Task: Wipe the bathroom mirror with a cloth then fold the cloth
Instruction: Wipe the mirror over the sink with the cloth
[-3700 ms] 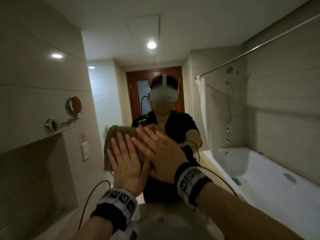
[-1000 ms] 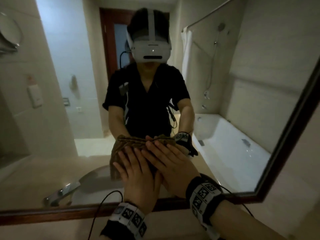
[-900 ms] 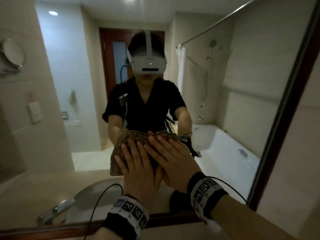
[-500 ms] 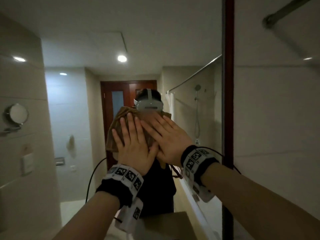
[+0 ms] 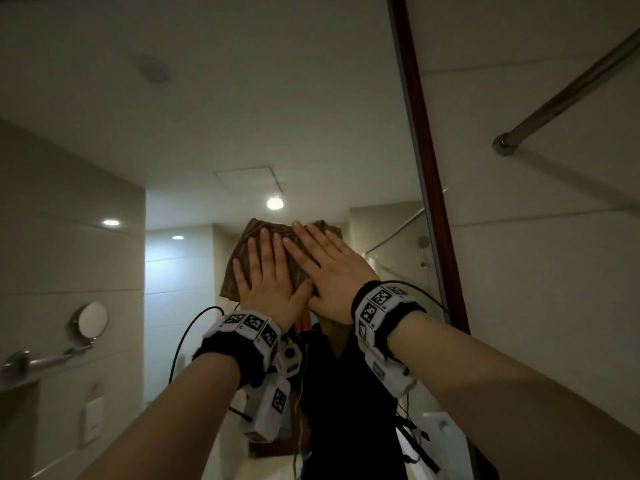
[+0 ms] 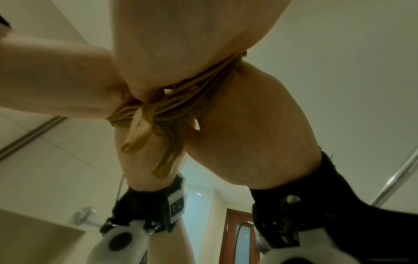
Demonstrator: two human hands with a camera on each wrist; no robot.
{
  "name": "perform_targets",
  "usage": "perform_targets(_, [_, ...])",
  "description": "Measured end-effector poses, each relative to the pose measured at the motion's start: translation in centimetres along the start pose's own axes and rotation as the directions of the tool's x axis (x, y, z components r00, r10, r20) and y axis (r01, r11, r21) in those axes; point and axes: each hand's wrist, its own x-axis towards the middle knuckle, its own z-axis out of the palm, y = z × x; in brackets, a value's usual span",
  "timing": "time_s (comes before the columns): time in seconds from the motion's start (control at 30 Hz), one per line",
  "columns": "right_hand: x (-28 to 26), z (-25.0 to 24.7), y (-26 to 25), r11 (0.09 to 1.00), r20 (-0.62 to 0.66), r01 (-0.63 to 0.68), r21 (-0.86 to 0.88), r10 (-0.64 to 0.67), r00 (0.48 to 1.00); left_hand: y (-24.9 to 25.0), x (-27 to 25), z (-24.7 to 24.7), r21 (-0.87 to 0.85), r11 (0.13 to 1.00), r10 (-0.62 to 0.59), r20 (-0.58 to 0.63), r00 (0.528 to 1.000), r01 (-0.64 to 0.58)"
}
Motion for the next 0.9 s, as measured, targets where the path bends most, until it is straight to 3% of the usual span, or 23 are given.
perform_targets(0.3, [7.7,-1.0,-4.0,0.992,-0.063,-0.119,0.036,0.121,0.991,-7.2,5.6,-2.4,0.174,0.983,0.071,-0.089,0.993,-0.055])
perform_targets(0.53, [11.1,-0.4,-10.5,0.999,-0.038,-0.041,0.005,0.041,0.998,-14.1,2.8,-3.9,0.079,0.995,-0.058,-0.115,0.992,0.068])
perform_targets(0.73, [10.0,-0.8,-7.7,0.999,-0.065,0.012,-0.045,-0.015,0.998,-11.2,2.9,-4.5,0.077,0.996,-0.042,-0.132,0.99,0.053])
perform_targets(0.9, [6.8,-1.5,0.1,0.985,-0.137,-0.17,0.035,0.173,0.975,-2.8,6.9,-5.3,0.141,0.98,0.157,-0.127,0.98,-0.138])
